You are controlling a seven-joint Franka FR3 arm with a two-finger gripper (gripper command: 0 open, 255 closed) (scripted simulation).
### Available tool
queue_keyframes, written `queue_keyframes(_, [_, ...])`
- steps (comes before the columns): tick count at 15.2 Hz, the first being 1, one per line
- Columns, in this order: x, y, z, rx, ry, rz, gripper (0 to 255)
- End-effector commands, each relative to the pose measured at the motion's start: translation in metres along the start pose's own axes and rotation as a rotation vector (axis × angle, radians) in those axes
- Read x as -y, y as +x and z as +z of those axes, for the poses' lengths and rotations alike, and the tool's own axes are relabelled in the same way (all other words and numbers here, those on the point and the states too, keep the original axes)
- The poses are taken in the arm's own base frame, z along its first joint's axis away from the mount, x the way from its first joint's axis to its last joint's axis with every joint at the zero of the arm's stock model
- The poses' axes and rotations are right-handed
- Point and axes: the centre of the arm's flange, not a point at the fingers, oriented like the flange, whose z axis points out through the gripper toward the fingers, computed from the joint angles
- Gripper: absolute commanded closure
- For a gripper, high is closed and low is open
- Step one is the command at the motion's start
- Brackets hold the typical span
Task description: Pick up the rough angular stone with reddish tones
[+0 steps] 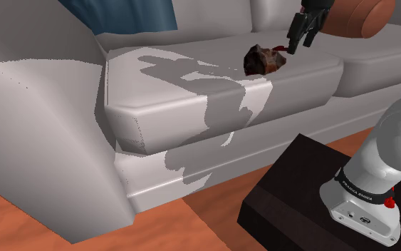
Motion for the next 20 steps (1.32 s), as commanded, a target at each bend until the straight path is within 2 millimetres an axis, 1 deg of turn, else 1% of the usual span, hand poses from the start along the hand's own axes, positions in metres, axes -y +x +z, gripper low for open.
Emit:
queue_keyframes(1, [0.000, 0.000, 0.000, 0.000, 0.000, 0.000, 0])
queue_keyframes(4, [0.005, 0.037, -0.004, -0.007, 0.056, -0.365, 0])
queue_keyframes(6, [0.016, 0.060, -0.007, -0.011, 0.094, -0.608, 0])
queue_keyframes(8, [0.031, 0.079, -0.010, -0.016, 0.131, -0.851, 0])
queue_keyframes(9, [0.036, 0.083, -0.011, -0.017, 0.140, -0.908, 0])
queue_keyframes(16, [0.037, 0.081, 0.026, -0.017, 0.140, -0.908, 0])
queue_keyframes(18, [0.037, 0.080, 0.029, -0.017, 0.140, -0.908, 0])
queue_keyframes(19, [0.037, 0.080, 0.028, -0.017, 0.140, -0.908, 255])
queue_keyframes(20, [0.036, 0.080, 0.028, -0.017, 0.140, -0.908, 255])
